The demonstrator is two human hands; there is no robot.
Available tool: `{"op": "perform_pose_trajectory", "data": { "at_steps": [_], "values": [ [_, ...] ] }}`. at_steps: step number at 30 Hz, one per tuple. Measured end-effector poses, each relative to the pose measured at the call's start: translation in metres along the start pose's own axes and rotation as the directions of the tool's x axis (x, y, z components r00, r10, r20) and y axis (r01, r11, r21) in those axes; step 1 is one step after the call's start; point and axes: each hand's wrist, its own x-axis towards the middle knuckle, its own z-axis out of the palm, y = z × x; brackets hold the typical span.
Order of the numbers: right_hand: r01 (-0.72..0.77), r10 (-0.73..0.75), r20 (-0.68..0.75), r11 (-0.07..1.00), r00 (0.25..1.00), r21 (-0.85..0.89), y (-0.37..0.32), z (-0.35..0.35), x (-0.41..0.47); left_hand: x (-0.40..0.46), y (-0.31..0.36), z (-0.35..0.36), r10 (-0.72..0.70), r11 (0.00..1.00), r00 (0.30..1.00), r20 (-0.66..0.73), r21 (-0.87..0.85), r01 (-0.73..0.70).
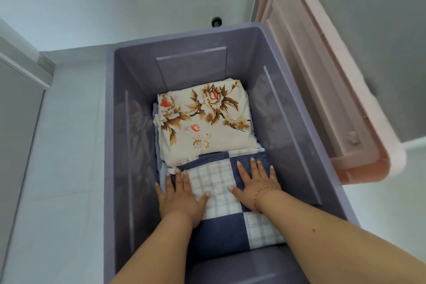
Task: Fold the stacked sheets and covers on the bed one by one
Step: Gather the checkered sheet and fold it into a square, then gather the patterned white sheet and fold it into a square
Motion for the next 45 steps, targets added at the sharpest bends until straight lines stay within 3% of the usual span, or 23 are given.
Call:
{"op": "perform_pose_trajectory", "data": {
  "at_steps": [7, 13, 22, 28, 37, 45],
  "values": [
    [0.016, -0.014, -0.016, 0.994, 1.0, 0.11, -0.001, -0.062, -0.091, -0.089, 0.002, -0.072, 0.077, 0.997, 0.994, -0.082, 0.024, -0.075],
    [0.069, -0.019, -0.218, 0.972, 0.976, 0.224, 0.002, -0.148, -0.182, -0.173, -0.003, -0.165, 0.163, 0.984, 0.949, -0.269, -0.027, -0.177],
    [0.136, 0.015, -0.295, 0.865, 0.955, 0.484, 0.013, -0.239, -0.33, -0.336, -0.009, -0.282, 0.17, 0.98, 0.917, -0.361, -0.034, -0.195],
    [0.175, 0.036, -0.406, 0.865, 0.913, 0.47, 0.036, -0.289, -0.436, -0.435, -0.003, -0.338, 0.17, 0.971, 0.893, -0.416, -0.085, -0.225],
    [0.243, 0.07, -0.509, 0.818, 0.858, 0.521, 0.052, -0.306, -0.533, -0.536, 0.013, -0.375, 0.165, 0.963, 0.853, -0.496, -0.108, -0.249],
    [0.239, 0.202, -0.523, 0.716, 0.828, 0.656, 0.083, -0.273, -0.625, -0.602, 0.029, -0.378, 0.342, 0.922, 0.795, -0.502, 0.016, -0.387]
  ]
}}
